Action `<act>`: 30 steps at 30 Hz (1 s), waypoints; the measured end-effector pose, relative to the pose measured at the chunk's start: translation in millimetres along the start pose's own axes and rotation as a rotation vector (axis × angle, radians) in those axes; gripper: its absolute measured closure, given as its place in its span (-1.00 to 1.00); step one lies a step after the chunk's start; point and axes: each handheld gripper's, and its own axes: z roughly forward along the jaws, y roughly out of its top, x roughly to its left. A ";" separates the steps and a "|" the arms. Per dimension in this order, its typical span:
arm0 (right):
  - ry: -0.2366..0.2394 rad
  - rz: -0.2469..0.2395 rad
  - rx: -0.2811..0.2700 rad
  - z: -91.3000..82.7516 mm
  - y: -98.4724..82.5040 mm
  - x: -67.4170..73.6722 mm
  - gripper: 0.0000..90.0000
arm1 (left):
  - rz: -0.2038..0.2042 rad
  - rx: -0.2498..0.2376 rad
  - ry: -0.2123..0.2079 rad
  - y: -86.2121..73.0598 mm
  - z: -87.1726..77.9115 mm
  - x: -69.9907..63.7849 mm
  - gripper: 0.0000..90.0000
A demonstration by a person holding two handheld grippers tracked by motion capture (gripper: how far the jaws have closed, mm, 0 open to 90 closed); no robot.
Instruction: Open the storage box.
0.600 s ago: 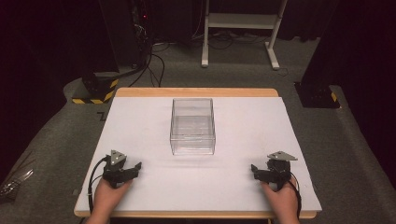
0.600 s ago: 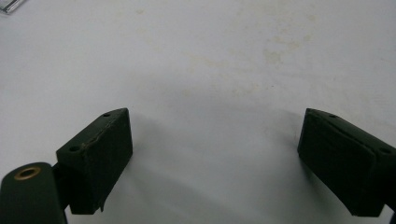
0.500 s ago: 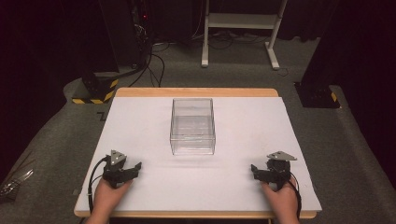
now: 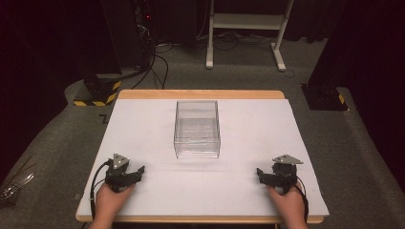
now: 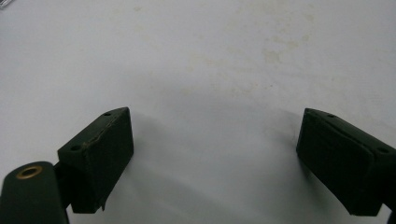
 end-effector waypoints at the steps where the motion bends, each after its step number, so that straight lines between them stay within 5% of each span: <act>1: 0.000 0.000 0.000 0.0 0.0 0.0 -0.76 | 0.000 0.001 0.003 0.0 -0.1 -0.3 -0.32; 16: -0.001 -0.002 -0.002 -0.1 -0.2 0.1 -0.76 | 0.021 -0.008 -0.018 -0.7 -5.0 -0.2 -0.23; 30: -0.001 -0.002 -0.002 -0.1 -0.2 0.0 -0.76 | 0.027 -0.044 -0.115 6.4 -9.7 -15.7 -0.21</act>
